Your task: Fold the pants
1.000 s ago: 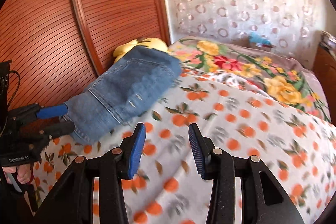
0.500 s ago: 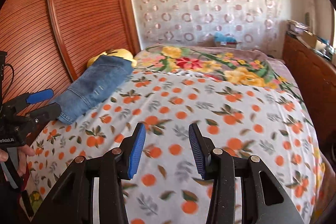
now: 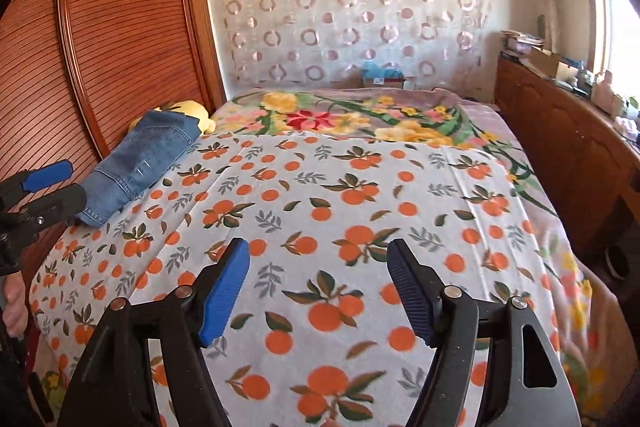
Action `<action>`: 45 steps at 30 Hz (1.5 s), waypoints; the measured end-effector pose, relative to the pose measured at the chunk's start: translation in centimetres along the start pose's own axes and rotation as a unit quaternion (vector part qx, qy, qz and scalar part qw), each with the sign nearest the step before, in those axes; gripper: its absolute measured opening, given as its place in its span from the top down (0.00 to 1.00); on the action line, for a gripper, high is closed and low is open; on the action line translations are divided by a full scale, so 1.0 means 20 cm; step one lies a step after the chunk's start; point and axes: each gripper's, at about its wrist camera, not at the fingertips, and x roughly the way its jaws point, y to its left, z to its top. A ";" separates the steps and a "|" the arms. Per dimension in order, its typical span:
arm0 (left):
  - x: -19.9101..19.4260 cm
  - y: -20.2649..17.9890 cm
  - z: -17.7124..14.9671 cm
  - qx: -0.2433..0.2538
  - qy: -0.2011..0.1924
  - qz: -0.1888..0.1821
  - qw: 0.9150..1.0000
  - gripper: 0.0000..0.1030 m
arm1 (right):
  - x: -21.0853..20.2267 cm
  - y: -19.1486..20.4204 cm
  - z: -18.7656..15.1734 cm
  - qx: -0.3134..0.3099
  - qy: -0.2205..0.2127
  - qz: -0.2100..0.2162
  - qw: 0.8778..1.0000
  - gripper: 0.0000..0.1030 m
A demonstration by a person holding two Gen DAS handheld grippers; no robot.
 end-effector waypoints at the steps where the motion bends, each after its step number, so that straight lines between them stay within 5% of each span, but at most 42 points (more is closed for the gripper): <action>1: -0.01 -0.01 0.00 -0.003 0.000 -0.003 1.000 0.15 | -0.03 0.01 -0.01 0.002 -0.003 -0.001 1.000 0.28; 23: -0.43 -0.07 -0.03 -0.012 -0.047 0.027 0.998 0.15 | -0.52 0.09 -0.12 0.009 -0.085 -0.028 0.996 0.27; 45: -0.51 0.02 -0.13 -0.029 -0.059 0.059 0.996 0.15 | -0.53 0.09 -0.20 0.005 -0.107 -0.035 0.994 0.27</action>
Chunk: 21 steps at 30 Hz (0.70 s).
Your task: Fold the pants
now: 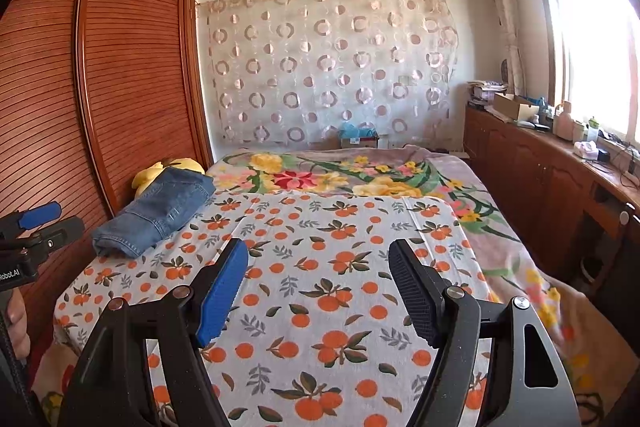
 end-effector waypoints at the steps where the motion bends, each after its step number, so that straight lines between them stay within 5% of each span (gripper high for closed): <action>1: 0.00 0.00 0.00 0.000 0.000 0.000 1.000 0.15 | 0.01 0.00 0.00 0.001 0.000 0.000 1.000 0.27; 21: -0.01 0.01 -0.01 -0.001 -0.004 0.001 1.000 0.15 | 0.04 -0.01 0.00 -0.004 -0.001 0.003 1.000 0.27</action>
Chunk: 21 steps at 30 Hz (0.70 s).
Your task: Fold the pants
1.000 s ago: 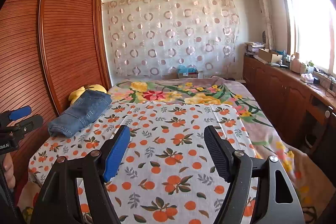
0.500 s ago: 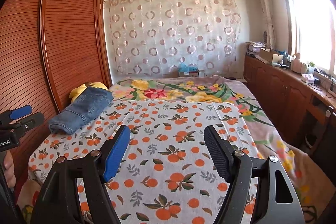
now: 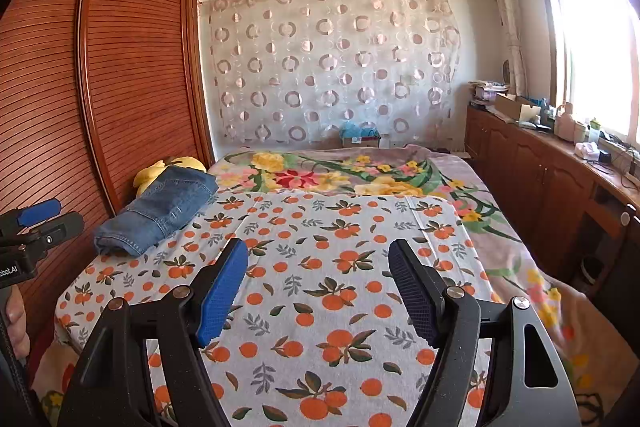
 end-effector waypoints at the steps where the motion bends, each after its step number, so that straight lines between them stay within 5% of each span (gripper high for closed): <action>1: 0.00 0.00 0.00 0.000 0.000 0.000 1.000 0.15 | 0.00 0.00 0.00 0.000 0.000 0.000 1.000 0.27; 21: -0.01 -0.01 0.01 0.000 -0.002 -0.001 1.000 0.15 | -0.01 0.02 -0.02 0.000 -0.005 0.002 1.000 0.27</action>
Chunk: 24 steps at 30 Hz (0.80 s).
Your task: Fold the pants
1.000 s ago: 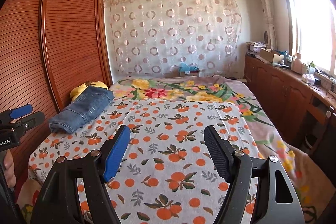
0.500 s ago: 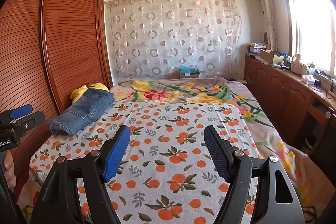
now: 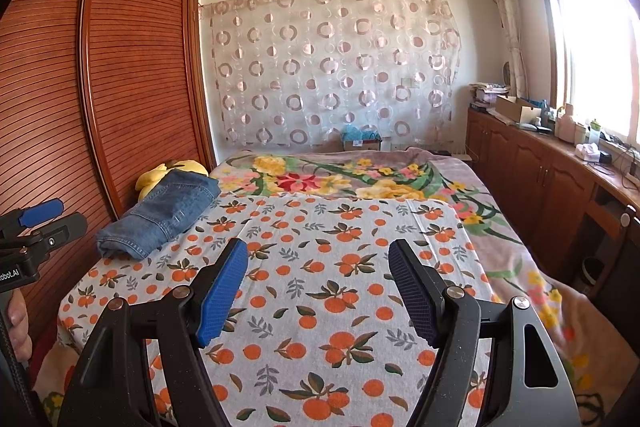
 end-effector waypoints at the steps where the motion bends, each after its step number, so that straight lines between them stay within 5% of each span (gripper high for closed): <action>1: 0.00 0.00 0.00 -0.001 -0.001 0.000 1.000 0.15 | 0.00 0.00 0.00 -0.001 0.000 -0.001 1.000 0.27; 24: 0.00 0.00 -0.01 -0.001 -0.002 -0.001 1.000 0.15 | 0.00 -0.01 0.00 0.000 -0.002 -0.001 1.000 0.27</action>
